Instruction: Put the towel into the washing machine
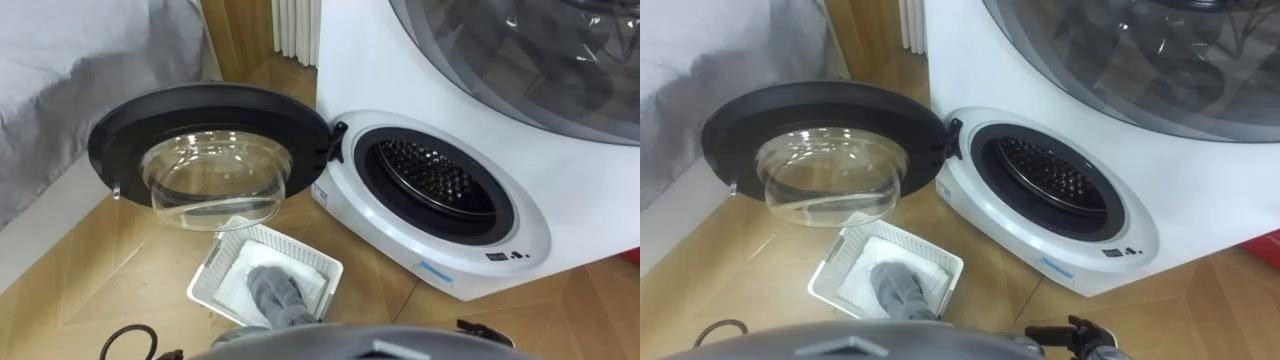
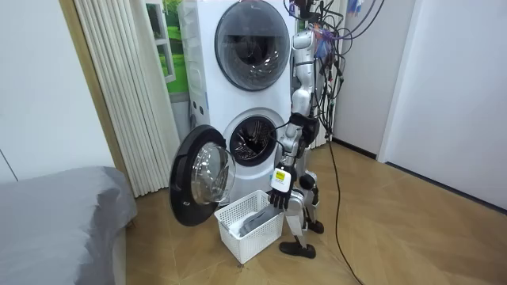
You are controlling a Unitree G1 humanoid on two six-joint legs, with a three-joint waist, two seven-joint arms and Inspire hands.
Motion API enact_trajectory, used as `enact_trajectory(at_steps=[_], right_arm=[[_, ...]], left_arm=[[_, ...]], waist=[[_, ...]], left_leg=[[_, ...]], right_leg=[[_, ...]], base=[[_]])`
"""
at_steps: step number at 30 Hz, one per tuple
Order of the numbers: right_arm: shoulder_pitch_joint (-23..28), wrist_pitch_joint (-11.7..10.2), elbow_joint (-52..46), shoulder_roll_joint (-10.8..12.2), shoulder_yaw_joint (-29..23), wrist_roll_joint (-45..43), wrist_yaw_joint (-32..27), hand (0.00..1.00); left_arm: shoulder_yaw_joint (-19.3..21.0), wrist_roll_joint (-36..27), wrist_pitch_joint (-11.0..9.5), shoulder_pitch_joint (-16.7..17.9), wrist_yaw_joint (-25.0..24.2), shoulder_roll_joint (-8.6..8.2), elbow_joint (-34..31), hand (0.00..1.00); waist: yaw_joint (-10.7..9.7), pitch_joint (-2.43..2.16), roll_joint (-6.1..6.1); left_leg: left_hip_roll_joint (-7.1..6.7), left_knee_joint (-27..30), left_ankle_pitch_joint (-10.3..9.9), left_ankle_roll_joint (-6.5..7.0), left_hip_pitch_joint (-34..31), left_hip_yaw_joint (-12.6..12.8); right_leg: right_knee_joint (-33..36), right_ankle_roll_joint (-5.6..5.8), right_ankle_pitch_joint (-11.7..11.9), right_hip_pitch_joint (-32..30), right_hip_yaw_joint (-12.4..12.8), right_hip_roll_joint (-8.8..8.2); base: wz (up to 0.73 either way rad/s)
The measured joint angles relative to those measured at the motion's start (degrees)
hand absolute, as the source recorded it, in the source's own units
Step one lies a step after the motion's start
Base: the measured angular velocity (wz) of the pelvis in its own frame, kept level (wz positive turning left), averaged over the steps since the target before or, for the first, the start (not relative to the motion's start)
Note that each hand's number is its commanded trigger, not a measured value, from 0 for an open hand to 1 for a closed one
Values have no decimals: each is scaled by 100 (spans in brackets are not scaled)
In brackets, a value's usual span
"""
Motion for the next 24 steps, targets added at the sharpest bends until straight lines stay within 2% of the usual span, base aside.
enact_trajectory(at_steps=[11,14,18,21,24], right_arm=[[-37,-1,-12,-17,4,-12,89,0],[-70,-2,-29,-27,6,-36,119,0],[-153,-66,-57,-68,160,-33,111,0],[-305,-97,-43,-77,246,-81,119,0],[-534,-190,25,-75,433,-230,229,0]], left_arm=[[15,18,0,-55,-29,10,1,0],[6,197,-32,-116,30,11,-10,0],[-10,527,-198,-205,148,21,-170,0],[-141,534,-347,-477,316,100,-178,0],[-322,531,-649,-856,532,147,-172,0]], waist=[[1,-8,-8],[0,-11,-5],[-7,-19,31],[-53,-11,57],[-107,-6,105]], left_leg=[[8,104,0,1,-208,-4],[12,147,0,1,-343,-14],[17,262,-2,7,-587,-55],[13,324,3,16,-777,-131],[13,397,21,30,-979,-172]], right_leg=[[11,-4,3,-195,-29,0],[18,-19,12,-318,-46,0],[95,-26,17,-510,-83,-6],[111,-38,24,-641,-116,-9],[166,-57,35,-827,-174,-17]], base=[[0],[2],[5],[11],[5]])
